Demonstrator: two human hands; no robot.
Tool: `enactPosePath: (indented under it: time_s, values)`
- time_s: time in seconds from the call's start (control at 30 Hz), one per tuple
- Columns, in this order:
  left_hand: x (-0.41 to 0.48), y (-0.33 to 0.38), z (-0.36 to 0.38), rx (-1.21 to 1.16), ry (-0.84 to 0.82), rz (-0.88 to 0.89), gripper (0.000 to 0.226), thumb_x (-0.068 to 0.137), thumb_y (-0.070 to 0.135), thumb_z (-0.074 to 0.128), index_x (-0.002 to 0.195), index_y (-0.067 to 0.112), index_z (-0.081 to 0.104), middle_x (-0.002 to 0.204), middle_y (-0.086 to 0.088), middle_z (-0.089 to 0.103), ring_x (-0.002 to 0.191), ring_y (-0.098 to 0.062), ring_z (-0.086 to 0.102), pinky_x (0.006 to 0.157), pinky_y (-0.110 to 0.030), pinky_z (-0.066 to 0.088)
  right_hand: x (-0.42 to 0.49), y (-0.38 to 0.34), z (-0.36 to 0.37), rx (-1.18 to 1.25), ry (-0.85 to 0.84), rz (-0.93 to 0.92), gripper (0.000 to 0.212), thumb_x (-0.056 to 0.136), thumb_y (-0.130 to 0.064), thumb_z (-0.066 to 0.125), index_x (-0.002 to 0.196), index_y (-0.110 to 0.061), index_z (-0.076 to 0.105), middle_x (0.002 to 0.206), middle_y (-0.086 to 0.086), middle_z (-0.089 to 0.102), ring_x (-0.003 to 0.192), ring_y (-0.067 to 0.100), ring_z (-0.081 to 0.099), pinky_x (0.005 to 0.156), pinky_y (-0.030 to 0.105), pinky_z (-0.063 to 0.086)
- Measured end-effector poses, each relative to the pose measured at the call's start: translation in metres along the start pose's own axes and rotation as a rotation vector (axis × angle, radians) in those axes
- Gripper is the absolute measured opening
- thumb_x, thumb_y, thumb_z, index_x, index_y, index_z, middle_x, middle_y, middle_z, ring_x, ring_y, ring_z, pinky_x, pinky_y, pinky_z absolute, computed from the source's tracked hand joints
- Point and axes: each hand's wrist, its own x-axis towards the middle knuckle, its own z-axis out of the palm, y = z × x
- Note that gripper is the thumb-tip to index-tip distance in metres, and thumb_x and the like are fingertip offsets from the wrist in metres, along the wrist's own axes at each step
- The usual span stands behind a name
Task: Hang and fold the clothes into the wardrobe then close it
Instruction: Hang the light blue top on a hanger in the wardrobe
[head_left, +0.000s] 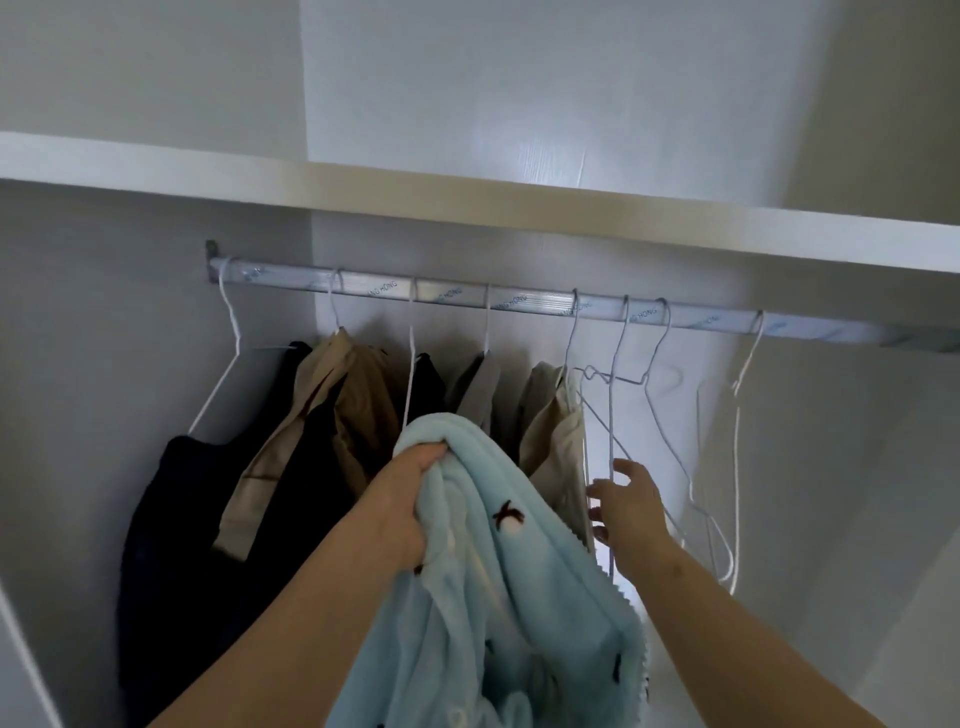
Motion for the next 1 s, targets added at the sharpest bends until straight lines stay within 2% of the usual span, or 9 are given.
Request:
enactPosePath:
  time_s: [0.07, 0.13, 0.3, 0.33, 0.43, 0.5, 0.67, 0.77, 1.0]
  values:
    - [0.006, -0.003, 0.009, -0.019, 0.030, 0.028, 0.026, 0.099, 0.019, 0.040, 0.079, 0.009, 0.050, 0.077, -0.008, 0.051, 0.067, -0.018, 0.049, 0.063, -0.027, 0.042, 0.013, -0.004, -0.001, 0.037, 0.018, -0.030, 0.032, 0.096, -0.007, 0.041, 0.127, -0.014, 0.046, 0.074, 0.010, 0.054, 0.052, 0.017, 0.041, 0.045, 0.024, 0.034]
    - [0.013, -0.007, 0.020, -0.071, 0.080, 0.037, 0.030, 0.101, 0.022, 0.037, 0.074, 0.011, 0.047, 0.073, -0.008, 0.045, 0.064, -0.015, 0.043, 0.066, -0.025, 0.040, 0.024, -0.005, -0.004, 0.097, -0.003, -0.033, 0.026, 0.098, -0.014, 0.038, 0.122, -0.015, 0.050, 0.062, 0.006, 0.045, 0.047, 0.014, 0.031, 0.040, 0.020, 0.025]
    - [0.026, -0.020, 0.041, -0.036, 0.049, -0.011, 0.034, 0.098, 0.027, 0.042, 0.072, 0.007, 0.052, 0.073, -0.009, 0.050, 0.066, -0.017, 0.047, 0.086, -0.033, 0.043, 0.039, -0.001, -0.023, 0.182, -0.015, -0.017, 0.022, 0.099, -0.018, 0.038, 0.115, -0.023, 0.052, 0.058, 0.004, 0.033, 0.044, 0.011, 0.024, 0.035, 0.014, 0.020]
    - [0.028, -0.023, 0.044, -0.022, 0.052, -0.012, 0.033, 0.096, 0.029, 0.048, 0.073, 0.007, 0.055, 0.071, -0.010, 0.055, 0.067, -0.019, 0.050, 0.083, -0.037, 0.045, 0.041, 0.000, -0.029, 0.196, 0.002, -0.017, 0.021, 0.100, -0.018, 0.039, 0.115, -0.023, 0.053, 0.057, 0.004, 0.032, 0.043, 0.011, 0.023, 0.034, 0.013, 0.021]
    - [0.030, -0.033, 0.053, -0.008, 0.078, -0.011, 0.027, 0.088, 0.032, 0.060, 0.074, 0.009, 0.062, 0.055, -0.009, 0.065, 0.066, -0.022, 0.057, 0.056, -0.035, 0.044, 0.050, 0.003, -0.050, 0.210, 0.035, -0.019, 0.024, 0.100, -0.017, 0.040, 0.118, -0.021, 0.055, 0.055, 0.002, 0.031, 0.043, 0.012, 0.023, 0.033, 0.013, 0.021]
    - [0.030, -0.038, 0.059, -0.020, 0.075, -0.027, 0.026, 0.086, 0.033, 0.062, 0.076, 0.009, 0.064, 0.050, -0.007, 0.065, 0.066, -0.023, 0.059, 0.053, -0.033, 0.043, 0.056, 0.006, -0.062, 0.224, 0.054, -0.017, 0.027, 0.100, -0.015, 0.039, 0.122, -0.020, 0.054, 0.055, 0.002, 0.030, 0.044, 0.012, 0.022, 0.033, 0.013, 0.020]
    - [0.024, -0.048, 0.075, -0.013, 0.064, -0.027, 0.026, 0.086, 0.034, 0.062, 0.079, 0.009, 0.064, 0.067, -0.010, 0.066, 0.069, -0.023, 0.059, 0.055, -0.033, 0.044, 0.067, 0.008, -0.094, 0.266, 0.121, -0.008, 0.032, 0.100, -0.014, 0.037, 0.126, -0.018, 0.054, 0.054, 0.001, 0.024, 0.037, 0.009, 0.020, 0.032, 0.011, 0.019]
    - [0.020, -0.052, 0.084, -0.002, 0.077, -0.043, 0.025, 0.085, 0.034, 0.063, 0.082, 0.009, 0.064, 0.077, -0.011, 0.063, 0.071, -0.024, 0.058, 0.058, -0.036, 0.044, 0.070, 0.008, -0.111, 0.262, 0.133, -0.010, 0.031, 0.100, -0.016, 0.035, 0.126, -0.017, 0.053, 0.056, 0.002, 0.023, 0.045, 0.013, 0.019, 0.033, 0.011, 0.020]
    - [0.008, -0.059, 0.095, 0.009, 0.044, -0.053, 0.034, 0.086, 0.034, 0.062, 0.107, 0.007, 0.063, 0.085, -0.013, 0.063, 0.075, -0.026, 0.058, 0.062, -0.039, 0.045, 0.069, 0.005, -0.125, 0.266, 0.112, -0.002, 0.034, 0.097, -0.009, 0.034, 0.123, -0.017, 0.055, 0.054, 0.000, 0.023, 0.038, 0.011, 0.019, 0.034, 0.009, 0.018]
